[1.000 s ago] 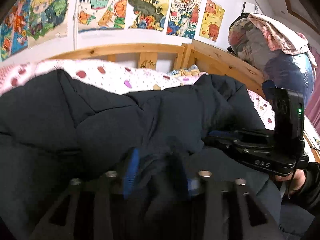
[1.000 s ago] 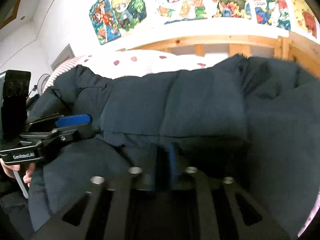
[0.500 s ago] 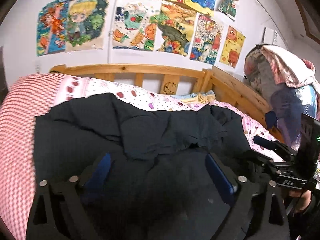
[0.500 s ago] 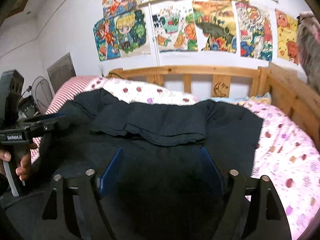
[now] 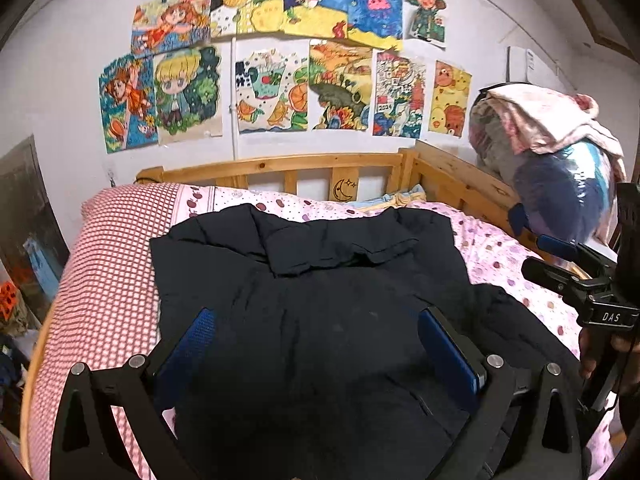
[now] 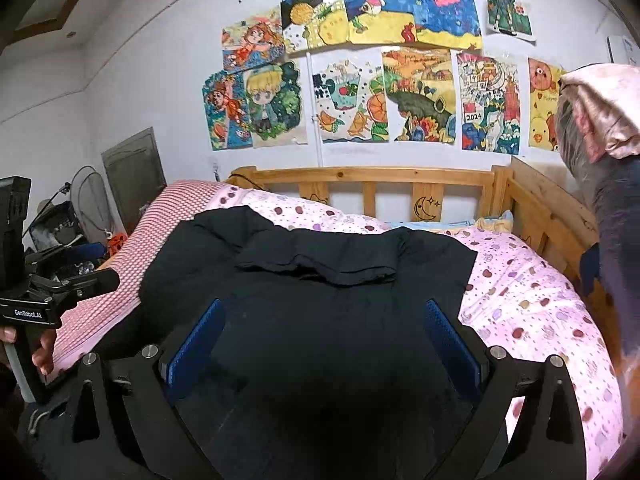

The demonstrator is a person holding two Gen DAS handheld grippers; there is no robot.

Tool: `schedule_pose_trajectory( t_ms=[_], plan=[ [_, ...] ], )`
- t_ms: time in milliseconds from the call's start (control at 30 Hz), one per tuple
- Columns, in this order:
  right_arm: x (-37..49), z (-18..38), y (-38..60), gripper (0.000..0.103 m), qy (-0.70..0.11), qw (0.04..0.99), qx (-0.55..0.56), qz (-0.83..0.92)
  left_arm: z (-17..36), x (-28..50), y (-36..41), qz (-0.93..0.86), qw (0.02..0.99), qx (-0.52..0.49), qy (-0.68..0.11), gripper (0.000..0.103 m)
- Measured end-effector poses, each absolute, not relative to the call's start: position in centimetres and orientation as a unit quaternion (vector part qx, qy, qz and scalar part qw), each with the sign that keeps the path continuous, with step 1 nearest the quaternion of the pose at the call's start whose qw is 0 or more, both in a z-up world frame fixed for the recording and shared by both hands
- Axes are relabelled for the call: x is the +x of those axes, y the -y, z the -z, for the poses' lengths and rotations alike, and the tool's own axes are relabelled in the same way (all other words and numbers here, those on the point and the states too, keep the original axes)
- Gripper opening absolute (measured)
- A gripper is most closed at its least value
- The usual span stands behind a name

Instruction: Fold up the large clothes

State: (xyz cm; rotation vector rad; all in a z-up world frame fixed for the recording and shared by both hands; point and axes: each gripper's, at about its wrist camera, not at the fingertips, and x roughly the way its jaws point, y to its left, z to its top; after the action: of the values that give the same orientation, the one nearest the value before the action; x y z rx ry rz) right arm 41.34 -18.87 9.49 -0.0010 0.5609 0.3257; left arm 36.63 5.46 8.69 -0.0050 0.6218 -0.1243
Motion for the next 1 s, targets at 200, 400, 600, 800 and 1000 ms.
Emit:
schedule_pose_trajectory(
  t_ms=[200,400,600,800,1000],
  plan=[
    [36.6,-10.8,19.6,0.098,-0.274,0.948,-0.012,-0.16,-10.2,32.3,-4.7,0.071,0.954,0.013,-0.291,0.103],
    [32.8,-11.5,20.7,0.098,-0.271,0.95,-0.006,-0.154,-10.9,28.6,-4.1,0.072,0.956,0.013,-0.284,0.103],
    [29.1,-11.7,21.6,0.098,-0.264,0.951,-0.001,-0.158,-11.2,25.3,-3.2,0.069,0.956,0.02,-0.283,0.103],
    [25.1,-11.1,22.3,0.098,-0.264,0.952,-0.01,-0.156,-10.9,21.8,-2.6,0.072,0.957,0.039,-0.279,0.103],
    [21.3,-9.8,23.2,0.098,-0.267,0.952,-0.028,-0.145,-9.5,18.8,-2.6,0.083,0.953,0.049,-0.287,0.103]
  ],
)
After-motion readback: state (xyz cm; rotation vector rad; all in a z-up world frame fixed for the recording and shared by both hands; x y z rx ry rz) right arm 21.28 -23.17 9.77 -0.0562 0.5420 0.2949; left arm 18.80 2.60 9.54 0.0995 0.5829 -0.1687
